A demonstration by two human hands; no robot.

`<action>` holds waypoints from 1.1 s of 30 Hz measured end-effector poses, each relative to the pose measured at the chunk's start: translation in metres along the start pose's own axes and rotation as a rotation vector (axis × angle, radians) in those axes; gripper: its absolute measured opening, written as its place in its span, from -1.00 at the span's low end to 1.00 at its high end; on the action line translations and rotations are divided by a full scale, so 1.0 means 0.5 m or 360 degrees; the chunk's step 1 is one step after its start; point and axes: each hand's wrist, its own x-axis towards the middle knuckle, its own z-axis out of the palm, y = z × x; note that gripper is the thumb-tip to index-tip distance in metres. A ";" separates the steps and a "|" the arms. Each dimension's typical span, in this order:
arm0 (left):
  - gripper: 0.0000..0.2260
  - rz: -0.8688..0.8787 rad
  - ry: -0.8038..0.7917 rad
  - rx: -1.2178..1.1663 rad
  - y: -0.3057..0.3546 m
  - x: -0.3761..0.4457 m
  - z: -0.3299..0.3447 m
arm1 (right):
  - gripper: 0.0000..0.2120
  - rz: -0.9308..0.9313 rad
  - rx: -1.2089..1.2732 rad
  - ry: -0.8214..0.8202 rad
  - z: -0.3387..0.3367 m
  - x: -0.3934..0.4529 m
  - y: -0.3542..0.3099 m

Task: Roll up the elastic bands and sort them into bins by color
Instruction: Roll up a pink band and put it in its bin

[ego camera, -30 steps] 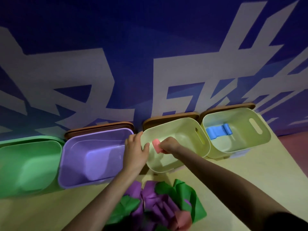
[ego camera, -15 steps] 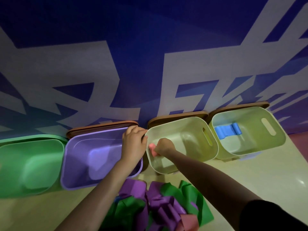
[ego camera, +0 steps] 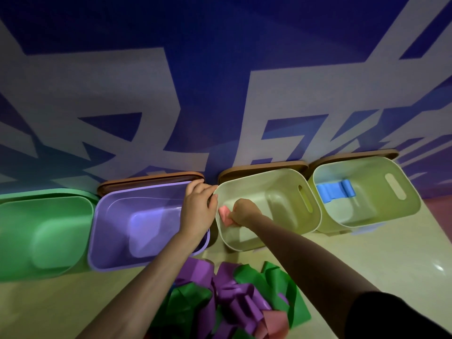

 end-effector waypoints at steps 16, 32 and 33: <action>-0.66 0.0047 -0.0277 0.0316 0.017 0.005 -0.028 | -0.74 0.0026 0.0347 0.0022 -0.073 -0.057 0.043; -0.72 0.0200 -0.0329 -0.0544 0.274 -0.098 -0.057 | -0.80 -0.0071 0.1813 0.1187 -0.244 -0.360 0.308; -0.73 0.0217 -0.0345 -0.0564 0.303 -0.096 -0.041 | -0.81 0.0021 0.1828 0.1210 -0.266 -0.353 0.348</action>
